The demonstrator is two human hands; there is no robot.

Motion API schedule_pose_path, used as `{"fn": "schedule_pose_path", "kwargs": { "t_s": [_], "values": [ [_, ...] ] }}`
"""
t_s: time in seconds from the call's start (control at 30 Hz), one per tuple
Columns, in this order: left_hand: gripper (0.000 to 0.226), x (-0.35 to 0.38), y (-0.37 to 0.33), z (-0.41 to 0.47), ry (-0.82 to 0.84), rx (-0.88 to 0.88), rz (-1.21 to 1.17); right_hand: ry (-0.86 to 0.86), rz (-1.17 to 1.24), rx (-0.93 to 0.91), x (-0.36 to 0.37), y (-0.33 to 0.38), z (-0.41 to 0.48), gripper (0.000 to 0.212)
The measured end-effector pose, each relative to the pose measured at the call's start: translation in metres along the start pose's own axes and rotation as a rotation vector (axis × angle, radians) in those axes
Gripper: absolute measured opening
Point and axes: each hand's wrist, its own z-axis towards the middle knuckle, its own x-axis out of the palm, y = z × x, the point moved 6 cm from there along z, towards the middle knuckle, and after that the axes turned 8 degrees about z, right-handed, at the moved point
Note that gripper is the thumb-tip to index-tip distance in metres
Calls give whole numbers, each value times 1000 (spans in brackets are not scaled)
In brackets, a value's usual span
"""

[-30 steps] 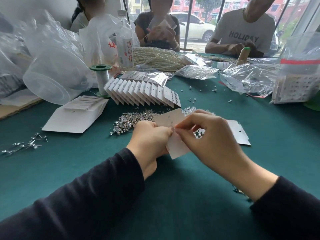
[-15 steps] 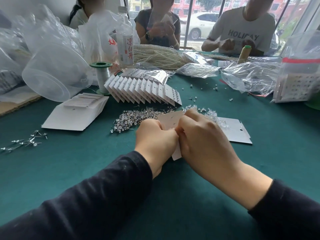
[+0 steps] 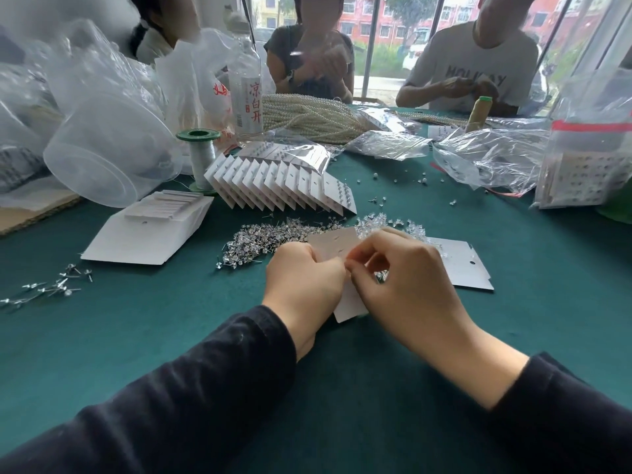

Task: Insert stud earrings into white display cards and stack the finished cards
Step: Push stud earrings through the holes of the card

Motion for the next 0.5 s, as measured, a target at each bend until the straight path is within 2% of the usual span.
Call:
{"fn": "schedule_pose_path", "kwargs": {
  "t_s": [0.23,0.4,0.5],
  "values": [
    [19,0,1,-1,9,-17,-19,2,55,17,5,0,0,6],
    [21,1,2,1,47,-69,-102,-3,18,-39,5,3,-2,7],
    [12,1,0,2,70,-77,-131,-11,-46,-96,5,8,-3,10]
  ]
}}
